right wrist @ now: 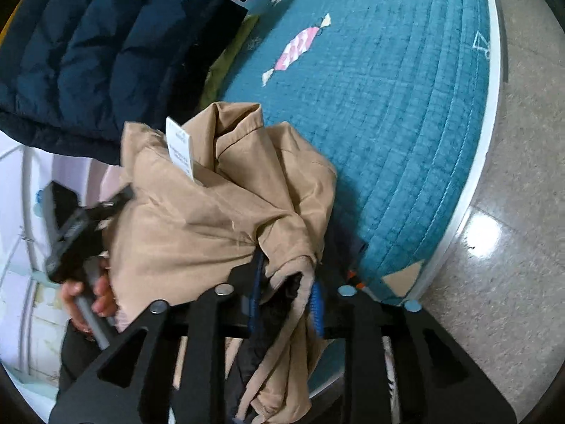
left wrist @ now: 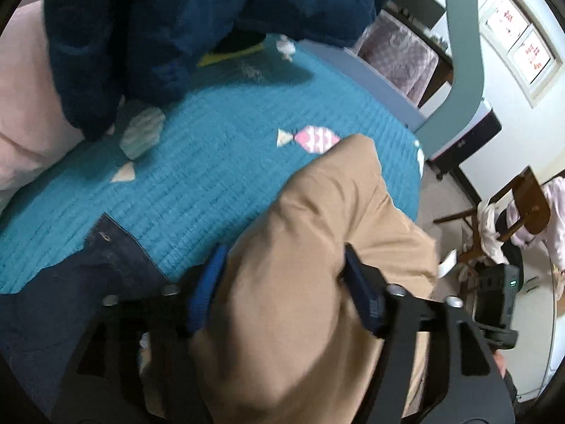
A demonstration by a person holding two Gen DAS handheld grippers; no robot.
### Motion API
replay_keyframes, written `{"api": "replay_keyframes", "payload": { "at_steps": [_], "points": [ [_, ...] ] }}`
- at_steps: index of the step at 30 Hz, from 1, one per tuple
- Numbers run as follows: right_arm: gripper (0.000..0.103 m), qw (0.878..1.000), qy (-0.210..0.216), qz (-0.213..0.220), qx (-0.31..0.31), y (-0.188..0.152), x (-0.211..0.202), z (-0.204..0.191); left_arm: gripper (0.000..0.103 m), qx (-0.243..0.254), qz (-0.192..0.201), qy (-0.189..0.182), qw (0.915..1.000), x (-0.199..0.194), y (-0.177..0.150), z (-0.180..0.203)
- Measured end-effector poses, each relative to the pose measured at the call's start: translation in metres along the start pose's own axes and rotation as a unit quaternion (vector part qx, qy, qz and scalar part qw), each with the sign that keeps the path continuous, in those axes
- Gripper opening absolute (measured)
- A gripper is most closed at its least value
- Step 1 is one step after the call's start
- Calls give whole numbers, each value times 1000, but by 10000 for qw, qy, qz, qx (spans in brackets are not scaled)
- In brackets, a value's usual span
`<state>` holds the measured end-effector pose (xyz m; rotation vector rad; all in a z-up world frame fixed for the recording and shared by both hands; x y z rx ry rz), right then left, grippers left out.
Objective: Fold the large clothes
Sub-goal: 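Lower the tan bundle onto the quilt beside the grey garment with both grippers, then open both grippers and pull them back from the folded tan jacket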
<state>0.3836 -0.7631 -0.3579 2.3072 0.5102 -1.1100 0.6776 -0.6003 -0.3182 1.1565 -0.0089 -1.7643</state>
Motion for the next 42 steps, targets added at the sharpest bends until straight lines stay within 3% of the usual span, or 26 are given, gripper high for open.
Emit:
{"api": "replay_keyframes", "payload": {
  "at_steps": [4, 9, 12, 16, 22, 25, 33, 36, 42],
  "points": [
    [44, 9992, -324, 144, -184, -2, -5, -7, 83, 186, 415, 87, 9989, -39, -4, 1],
    [59, 9954, -460, 753, -361, -8, -39, -21, 88, 314, 937, 316, 9946, -100, -27, 2],
    [61, 9905, -499, 1119, -628, -19, -69, -42, 90, 374, 1278, 730, 9884, -145, -59, 5],
    [65, 9841, -431, 1193, -1241, -47, -87, -90, 90, 149, 1438, 1153, 9828, -187, -107, 8],
    [67, 9724, -290, 1149, -2012, -111, -108, -168, 92, -245, 1535, 864, 9841, -251, -190, 27],
    [69, 9676, -197, 1131, -2250, -146, -122, -199, 92, -467, 1751, 839, 9798, -287, -224, 38],
    [71, 9418, -344, 1341, -3063, -249, -160, -267, 93, -585, 2228, 1519, 9612, -370, -308, 90],
    [90, 9329, -336, 1426, -3289, -287, -175, -283, 95, -661, 2343, 1588, 9568, -393, -336, 100],
    [91, 9136, -450, 1743, -3647, -344, -208, -305, 95, -637, 2562, 1993, 9437, -435, -385, 132]
  ]
}}
Point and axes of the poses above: each gripper's, at about its wrist camera, not at the fingertips, and x roughly the way its jaws point, z to its right, y to its top, the point moved 2 cm from there along x, roughly the way its jaws point, and after that the axes turned 12 degrees about -y, right-handed, at the moved point
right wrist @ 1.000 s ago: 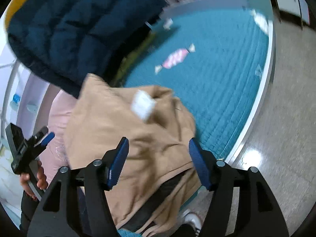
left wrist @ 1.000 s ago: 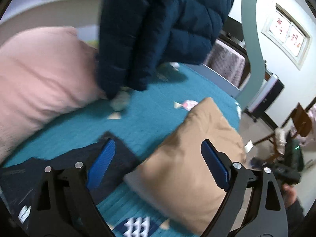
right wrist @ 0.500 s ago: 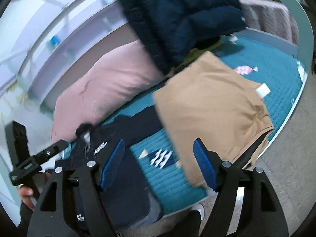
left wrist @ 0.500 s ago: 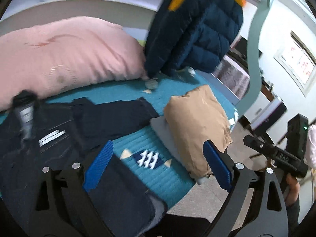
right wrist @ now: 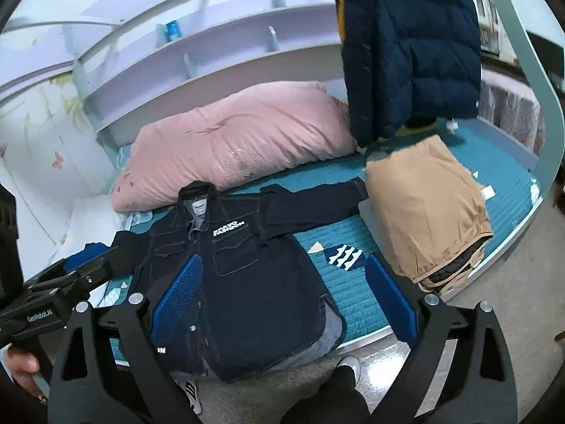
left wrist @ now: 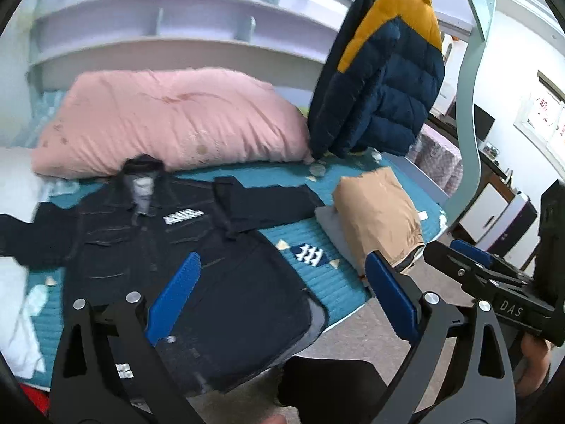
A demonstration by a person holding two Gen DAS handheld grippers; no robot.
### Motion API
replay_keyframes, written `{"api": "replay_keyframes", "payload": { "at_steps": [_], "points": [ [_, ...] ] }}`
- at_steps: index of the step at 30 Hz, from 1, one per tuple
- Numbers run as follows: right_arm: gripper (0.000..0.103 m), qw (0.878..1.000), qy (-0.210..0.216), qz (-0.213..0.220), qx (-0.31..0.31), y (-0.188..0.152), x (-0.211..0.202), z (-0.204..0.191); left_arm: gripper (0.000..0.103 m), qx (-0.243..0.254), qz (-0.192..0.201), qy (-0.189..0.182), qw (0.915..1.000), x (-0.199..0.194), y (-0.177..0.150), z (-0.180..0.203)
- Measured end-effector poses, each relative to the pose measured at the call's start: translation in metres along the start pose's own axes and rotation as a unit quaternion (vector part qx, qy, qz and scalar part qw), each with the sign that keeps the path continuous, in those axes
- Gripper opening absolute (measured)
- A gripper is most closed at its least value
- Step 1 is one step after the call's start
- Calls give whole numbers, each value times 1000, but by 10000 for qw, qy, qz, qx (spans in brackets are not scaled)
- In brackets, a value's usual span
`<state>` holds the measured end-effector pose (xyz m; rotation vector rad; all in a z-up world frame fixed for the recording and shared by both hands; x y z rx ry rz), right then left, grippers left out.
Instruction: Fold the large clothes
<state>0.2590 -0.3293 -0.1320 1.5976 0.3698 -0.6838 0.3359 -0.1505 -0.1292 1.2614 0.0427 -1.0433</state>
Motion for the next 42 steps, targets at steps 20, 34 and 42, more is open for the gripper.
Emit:
{"api": "replay_keyframes", "payload": {
  "at_steps": [20, 34, 42],
  "points": [
    [94, 9950, -125, 843, -517, -47, -136, -74, 98, 697, 1021, 1428, 9820, -181, -53, 32],
    [94, 9835, -155, 1717, -539, -68, -226, -84, 98, 690, 1677, 1593, 9704, -265, -69, 60],
    [95, 9769, -102, 2041, -630, -73, -256, -87, 98, 857, 2013, 1645, 9618, -297, -75, 77]
  ]
}}
Point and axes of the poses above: each gripper's, at about its wrist camera, not at the fingertips, and x roughly the way its jaws point, z to its right, y to its top, the point moved 2 cm from there along x, roughly the way its jaws point, and after that the axes turned 12 degrees about -y, right-handed, at the moved point
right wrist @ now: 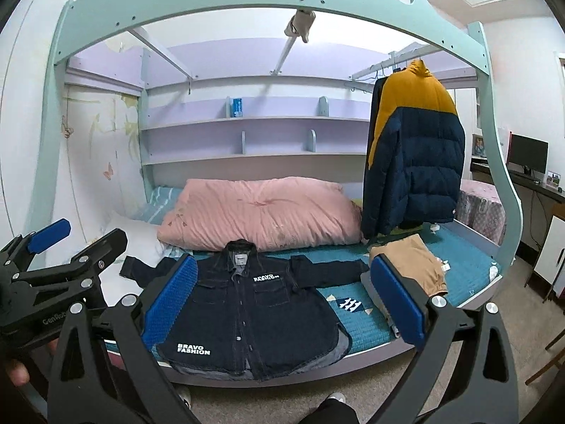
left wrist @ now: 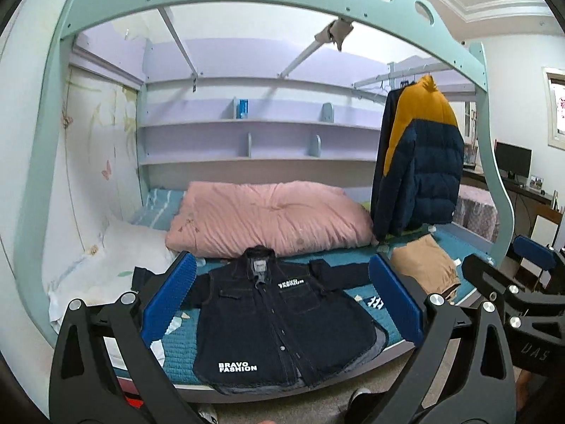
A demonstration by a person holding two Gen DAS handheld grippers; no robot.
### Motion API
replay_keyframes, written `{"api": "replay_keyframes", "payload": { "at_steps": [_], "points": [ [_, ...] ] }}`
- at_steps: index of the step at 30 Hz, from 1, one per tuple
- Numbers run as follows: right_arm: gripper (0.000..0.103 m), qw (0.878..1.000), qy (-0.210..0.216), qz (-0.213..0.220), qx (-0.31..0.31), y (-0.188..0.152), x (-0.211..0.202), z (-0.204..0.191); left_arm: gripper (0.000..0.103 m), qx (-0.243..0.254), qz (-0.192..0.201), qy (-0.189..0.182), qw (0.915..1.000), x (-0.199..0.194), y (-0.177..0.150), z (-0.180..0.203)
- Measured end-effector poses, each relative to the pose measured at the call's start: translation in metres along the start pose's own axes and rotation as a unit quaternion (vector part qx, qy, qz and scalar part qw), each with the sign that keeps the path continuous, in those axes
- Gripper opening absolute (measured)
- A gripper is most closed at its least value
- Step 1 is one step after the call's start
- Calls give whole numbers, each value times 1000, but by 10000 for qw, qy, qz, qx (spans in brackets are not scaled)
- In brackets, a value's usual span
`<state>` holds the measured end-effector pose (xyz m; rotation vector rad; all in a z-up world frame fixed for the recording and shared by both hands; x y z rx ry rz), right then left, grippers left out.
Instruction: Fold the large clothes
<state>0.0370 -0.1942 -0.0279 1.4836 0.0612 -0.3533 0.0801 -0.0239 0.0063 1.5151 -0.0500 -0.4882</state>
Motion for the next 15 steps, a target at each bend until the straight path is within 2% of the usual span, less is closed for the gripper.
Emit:
{"api": "replay_keyframes", "payload": {
  "at_steps": [15],
  "points": [
    [95, 9999, 10, 141, 40, 0, -22, 2, 98, 182, 254, 65, 9995, -22, 5, 13]
  ]
}}
Point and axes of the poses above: each gripper's, at about its wrist camera, not at the fingertips, and x roughly the way its jaws point, z to its right, y to its top, the point moved 2 cm from there along x, roughly the way its jaws point, and after that the axes turned 12 degrees about -y, right-handed, at the moved point
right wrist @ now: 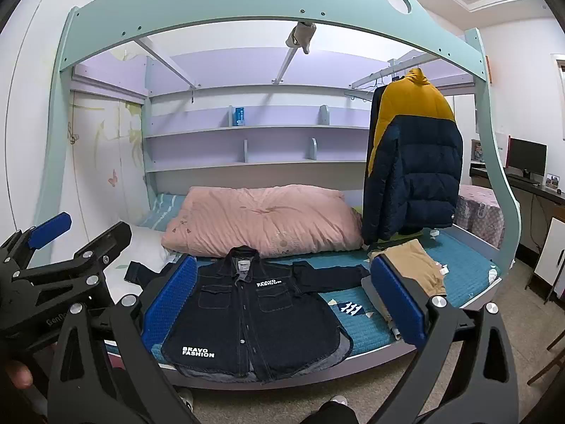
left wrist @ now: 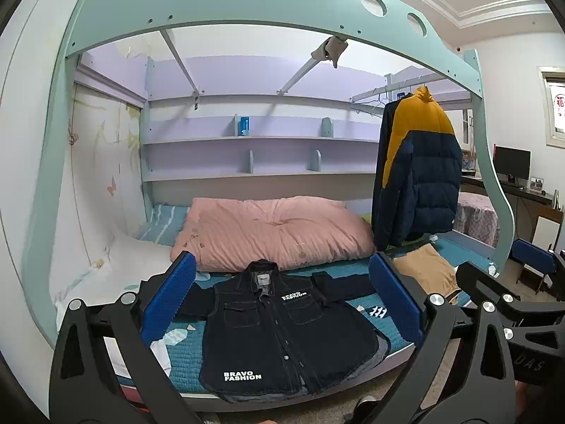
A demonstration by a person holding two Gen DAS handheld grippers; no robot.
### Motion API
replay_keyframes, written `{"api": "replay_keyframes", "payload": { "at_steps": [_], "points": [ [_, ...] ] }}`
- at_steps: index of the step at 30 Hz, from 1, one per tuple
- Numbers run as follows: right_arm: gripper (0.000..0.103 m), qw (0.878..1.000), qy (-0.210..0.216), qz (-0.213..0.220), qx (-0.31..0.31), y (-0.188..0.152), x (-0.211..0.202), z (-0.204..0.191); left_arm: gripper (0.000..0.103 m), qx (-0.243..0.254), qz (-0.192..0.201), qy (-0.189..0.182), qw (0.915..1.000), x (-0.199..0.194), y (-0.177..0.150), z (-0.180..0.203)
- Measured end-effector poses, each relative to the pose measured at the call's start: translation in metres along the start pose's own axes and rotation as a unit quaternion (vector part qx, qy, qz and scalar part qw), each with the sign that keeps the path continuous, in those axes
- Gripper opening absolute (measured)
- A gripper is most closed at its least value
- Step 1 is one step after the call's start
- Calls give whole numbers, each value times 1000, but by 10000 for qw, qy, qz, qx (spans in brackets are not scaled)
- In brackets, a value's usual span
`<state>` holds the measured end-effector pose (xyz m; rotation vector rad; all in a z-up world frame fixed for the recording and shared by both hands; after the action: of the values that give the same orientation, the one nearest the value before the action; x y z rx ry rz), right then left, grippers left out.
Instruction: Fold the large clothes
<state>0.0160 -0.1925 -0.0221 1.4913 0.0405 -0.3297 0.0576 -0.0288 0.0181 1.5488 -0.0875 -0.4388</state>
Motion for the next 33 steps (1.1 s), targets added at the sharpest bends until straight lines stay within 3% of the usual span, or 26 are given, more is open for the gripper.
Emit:
{"api": "replay_keyframes", "payload": {
  "at_steps": [33],
  "points": [
    [95, 9999, -75, -69, 52, 0, -2, 7, 98, 24, 27, 21, 10000, -2, 0, 2]
  ]
}}
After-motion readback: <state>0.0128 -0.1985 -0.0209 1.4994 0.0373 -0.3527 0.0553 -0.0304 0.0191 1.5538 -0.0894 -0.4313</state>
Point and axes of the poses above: each gripper's, at about its wrist camera, not at the fingertips, and x roughly the way its jaws point, z to its right, y to its top, the point moved 2 cm from there along x, roughly the way its jaws point, and after that the axes turned 12 degrees about -y, right-handed, at the moved point
